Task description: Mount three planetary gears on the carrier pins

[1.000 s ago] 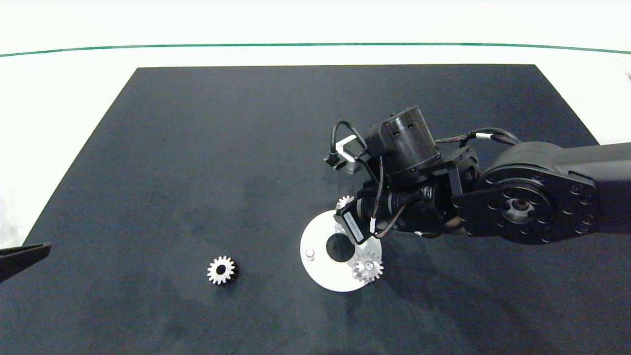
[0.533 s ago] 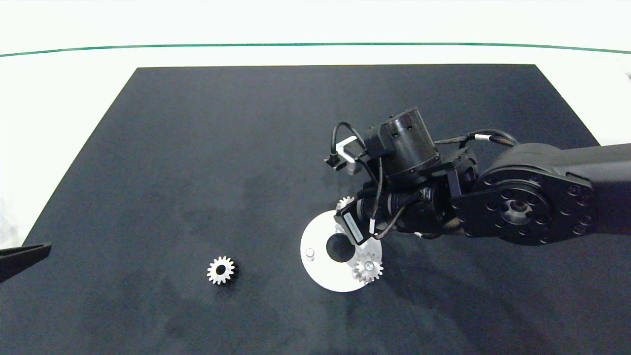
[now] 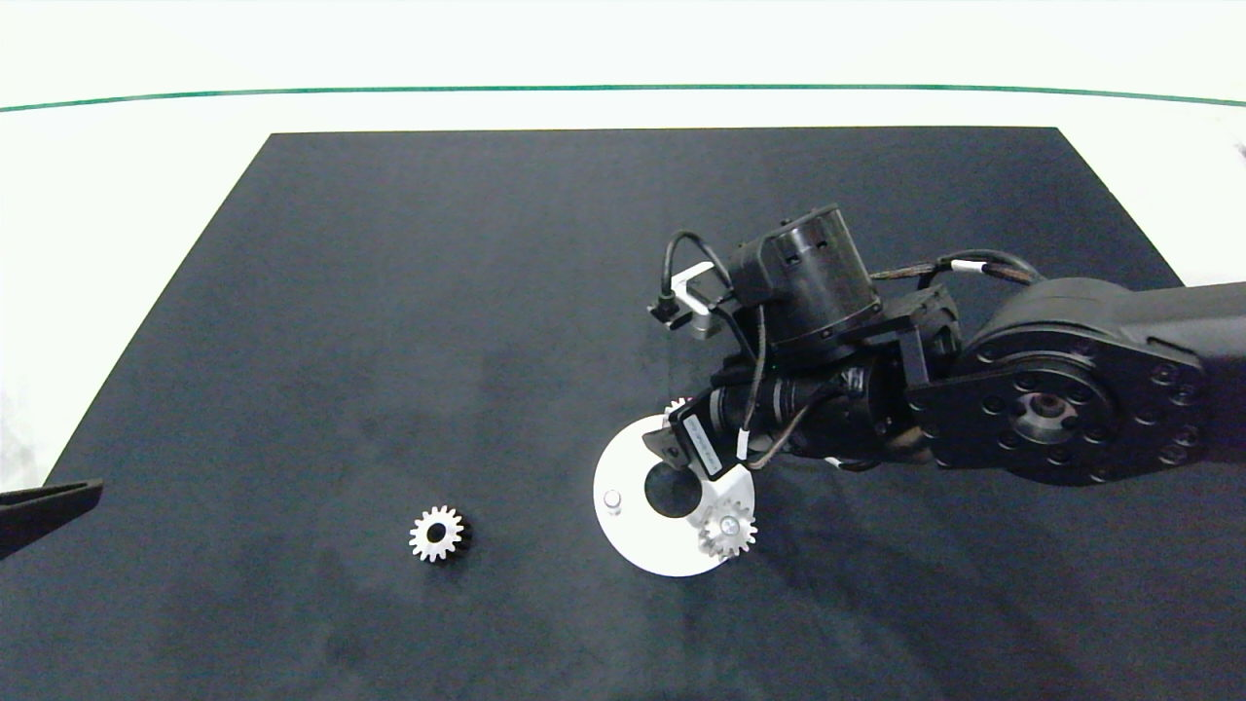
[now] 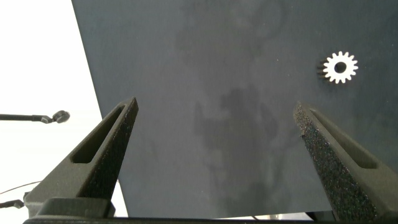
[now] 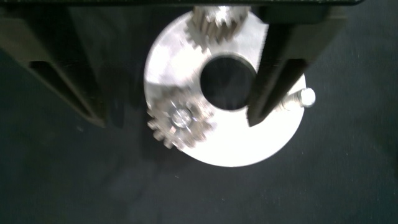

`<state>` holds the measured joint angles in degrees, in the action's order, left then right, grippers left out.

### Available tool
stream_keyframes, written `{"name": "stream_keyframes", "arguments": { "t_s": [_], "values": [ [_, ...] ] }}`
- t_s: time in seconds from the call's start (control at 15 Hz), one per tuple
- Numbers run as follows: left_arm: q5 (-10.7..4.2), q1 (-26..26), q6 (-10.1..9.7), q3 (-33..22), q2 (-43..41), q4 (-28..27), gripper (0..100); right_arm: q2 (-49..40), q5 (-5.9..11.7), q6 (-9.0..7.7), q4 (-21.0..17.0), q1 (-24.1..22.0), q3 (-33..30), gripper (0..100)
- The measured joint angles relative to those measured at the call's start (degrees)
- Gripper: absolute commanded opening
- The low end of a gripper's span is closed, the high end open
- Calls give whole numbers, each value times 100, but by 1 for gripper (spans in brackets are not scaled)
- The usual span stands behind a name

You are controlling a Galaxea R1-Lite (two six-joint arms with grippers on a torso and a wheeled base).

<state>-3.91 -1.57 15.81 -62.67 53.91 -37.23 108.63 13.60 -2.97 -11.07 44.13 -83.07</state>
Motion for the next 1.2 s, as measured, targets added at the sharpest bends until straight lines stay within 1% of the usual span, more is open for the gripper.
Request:
{"name": "stream_keyframes", "arguments": {
  "t_s": [0.13,0.27,0.33,0.47,0.53,0.6,0.67,0.73,0.8,0.87,1.0,1.07,1.13,1.2],
  "values": [
    [0,-21,-9,-2,0,0,100,-273,169,4,-9,0,228,100],
    [0,-178,-94,-4,13,0,100,-794,404,11,-12,-6,586,100],
    [23,-222,-165,-6,28,0,100,-1172,549,6,-15,-20,870,100],
    [45,-352,-449,-11,96,0,100,-2076,1018,-35,-17,-61,1679,100],
    [39,-550,-512,-6,138,7,100,-2542,1191,-71,-17,-94,2059,100],
    [23,-856,-581,-6,185,22,100,-3040,1331,-101,-12,-144,2425,100],
    [17,-1185,-647,-4,256,49,100,-3462,1434,-182,-15,-210,2709,100],
    [12,-1552,-738,0,389,140,100,-3827,1510,-361,0,-343,2879,100],
    [4,-1816,-809,5,562,322,100,-4148,1564,-512,21,-467,2957,100],
    [-30,-2055,-862,18,756,455,100,-4380,1564,-573,29,-530,2993,100],
    [-99,-2577,-989,94,1164,658,100,-4651,1523,-575,30,-634,3018,100],
    [-145,-2875,-991,243,1342,1091,100,-4723,1468,-579,33,-712,3032,100],
    [-324,-3166,-967,483,1486,1665,100,-4784,1407,-589,29,-747,3065,100],
    [-622,-3447,-945,794,1646,2216,100,-4821,1348,-590,30,-769,3081,100]
  ]
}}
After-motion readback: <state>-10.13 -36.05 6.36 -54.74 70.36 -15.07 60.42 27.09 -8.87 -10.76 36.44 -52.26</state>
